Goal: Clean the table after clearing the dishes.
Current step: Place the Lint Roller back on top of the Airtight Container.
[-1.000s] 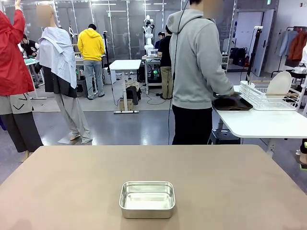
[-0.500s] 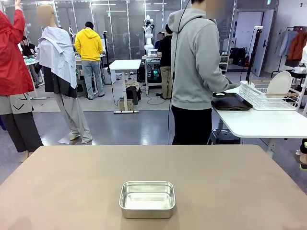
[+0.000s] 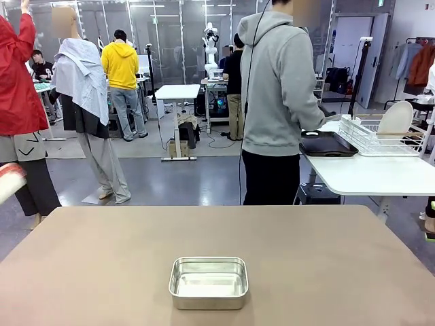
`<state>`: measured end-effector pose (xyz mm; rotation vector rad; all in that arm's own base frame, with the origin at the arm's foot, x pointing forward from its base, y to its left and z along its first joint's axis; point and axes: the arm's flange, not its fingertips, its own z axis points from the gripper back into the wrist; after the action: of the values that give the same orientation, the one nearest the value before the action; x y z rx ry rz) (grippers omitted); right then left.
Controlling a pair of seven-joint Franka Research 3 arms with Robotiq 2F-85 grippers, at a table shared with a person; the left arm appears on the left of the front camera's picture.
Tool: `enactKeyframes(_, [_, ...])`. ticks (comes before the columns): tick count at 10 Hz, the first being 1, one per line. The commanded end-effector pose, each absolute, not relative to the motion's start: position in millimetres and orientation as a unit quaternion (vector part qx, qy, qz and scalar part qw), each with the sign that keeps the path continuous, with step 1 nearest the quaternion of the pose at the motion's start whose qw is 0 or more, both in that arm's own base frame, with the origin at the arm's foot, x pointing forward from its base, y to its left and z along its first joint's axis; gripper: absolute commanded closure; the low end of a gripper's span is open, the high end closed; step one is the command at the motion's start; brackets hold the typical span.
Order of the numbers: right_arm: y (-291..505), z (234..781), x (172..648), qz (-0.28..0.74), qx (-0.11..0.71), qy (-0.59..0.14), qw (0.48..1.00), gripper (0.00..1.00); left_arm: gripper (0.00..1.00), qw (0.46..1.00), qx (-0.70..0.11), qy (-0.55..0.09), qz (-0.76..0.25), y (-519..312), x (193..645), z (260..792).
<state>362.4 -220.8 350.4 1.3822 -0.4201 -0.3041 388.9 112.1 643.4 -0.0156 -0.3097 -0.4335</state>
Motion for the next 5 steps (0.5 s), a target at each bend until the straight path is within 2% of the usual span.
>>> enactKeyframes(1, [-219,354,359,-0.139,0.63,-0.185,0.741,0.05,0.79,0.851,0.074,-0.214,-0.475,-33,376,694])
enactKeyframes(5, [-219,354,359,-0.139,0.63,-0.185,0.741,0.05,0.79,0.683,0.149,-0.215,-0.682,-234,307,681])
